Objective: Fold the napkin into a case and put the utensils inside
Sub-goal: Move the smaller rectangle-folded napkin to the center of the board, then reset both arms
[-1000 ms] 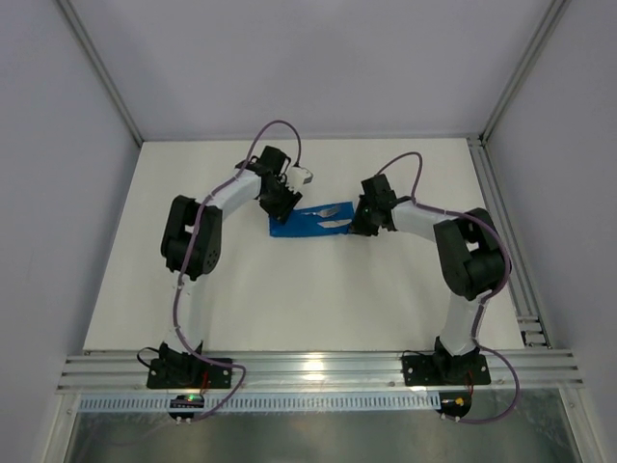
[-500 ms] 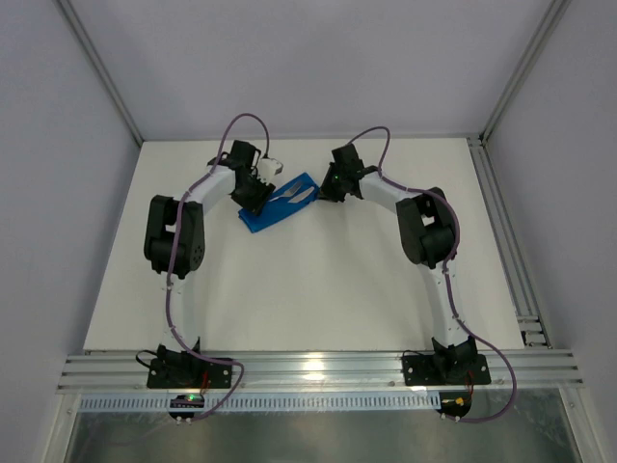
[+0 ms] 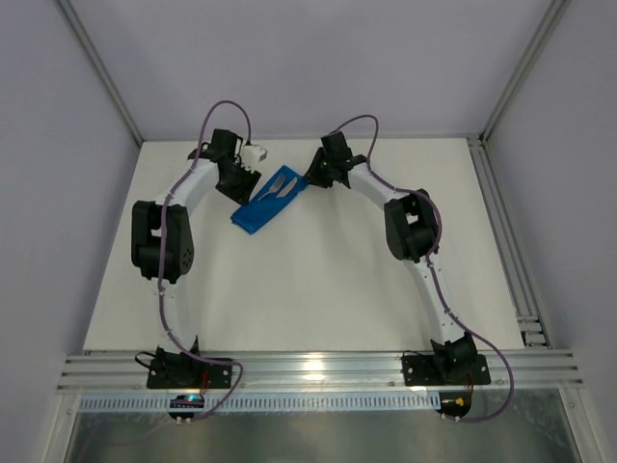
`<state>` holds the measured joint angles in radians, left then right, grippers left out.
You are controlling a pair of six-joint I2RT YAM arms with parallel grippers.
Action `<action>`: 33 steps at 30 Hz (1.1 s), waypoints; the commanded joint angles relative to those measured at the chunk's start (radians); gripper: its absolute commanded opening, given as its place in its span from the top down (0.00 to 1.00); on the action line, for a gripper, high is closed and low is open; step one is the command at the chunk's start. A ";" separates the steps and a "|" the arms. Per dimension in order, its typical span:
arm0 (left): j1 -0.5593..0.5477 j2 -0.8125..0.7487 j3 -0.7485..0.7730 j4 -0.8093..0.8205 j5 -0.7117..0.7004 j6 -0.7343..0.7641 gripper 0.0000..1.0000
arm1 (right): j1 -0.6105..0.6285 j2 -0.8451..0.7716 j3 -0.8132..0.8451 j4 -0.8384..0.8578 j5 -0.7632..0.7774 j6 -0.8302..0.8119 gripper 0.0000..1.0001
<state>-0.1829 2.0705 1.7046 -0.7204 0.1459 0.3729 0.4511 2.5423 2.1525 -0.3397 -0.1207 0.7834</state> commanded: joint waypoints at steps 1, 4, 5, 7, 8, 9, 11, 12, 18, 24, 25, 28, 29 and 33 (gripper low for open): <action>-0.001 -0.075 0.026 -0.027 0.034 0.000 0.48 | -0.005 -0.083 0.063 0.010 0.009 -0.070 0.64; 0.000 -0.084 0.026 -0.036 0.038 -0.005 0.47 | -0.015 -0.123 0.112 0.013 0.006 -0.111 0.62; 0.002 -0.092 0.024 -0.039 0.037 -0.006 0.46 | -0.018 -0.134 0.121 0.013 0.004 -0.122 0.61; 0.005 -0.102 0.023 -0.050 0.041 -0.006 0.41 | -0.034 -0.175 0.133 0.013 -0.005 -0.153 0.57; 0.011 -0.119 0.020 -0.051 0.043 -0.006 0.32 | -0.040 -0.195 0.127 0.011 -0.008 -0.168 0.55; 0.017 -0.128 0.015 -0.056 0.044 -0.011 0.25 | -0.046 -0.220 0.103 0.001 -0.004 -0.212 0.41; 0.039 -0.173 -0.014 -0.056 0.038 -0.012 0.01 | -0.071 -0.315 0.060 -0.037 0.047 -0.268 0.24; 0.046 -0.191 -0.025 -0.056 0.029 -0.014 0.01 | -0.080 -0.351 -0.004 -0.053 0.067 -0.294 0.06; 0.146 -0.349 -0.134 -0.059 0.017 -0.015 0.01 | -0.204 -0.732 -0.405 -0.101 0.164 -0.427 0.01; 0.321 -0.493 -0.298 -0.074 0.043 -0.019 0.01 | -0.341 -1.138 -0.822 -0.119 0.324 -0.467 0.01; 0.342 -0.512 -0.321 -0.076 0.052 -0.019 0.01 | -0.347 -1.175 -0.859 -0.154 0.370 -0.478 0.01; 0.413 -0.575 -0.397 -0.094 0.067 -0.019 0.01 | -0.354 -1.293 -0.973 -0.202 0.496 -0.500 0.01; 0.427 -0.590 -0.416 -0.100 0.064 -0.019 0.01 | -0.357 -1.319 -1.028 -0.209 0.495 -0.513 0.01; 0.462 -0.658 -0.503 -0.111 0.050 -0.028 0.01 | -0.358 -1.412 -1.126 -0.213 0.463 -0.529 0.01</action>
<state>0.2653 1.4860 1.2346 -0.8078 0.1795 0.3653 0.0906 1.1809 1.0737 -0.5335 0.2935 0.2905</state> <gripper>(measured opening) 0.990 0.992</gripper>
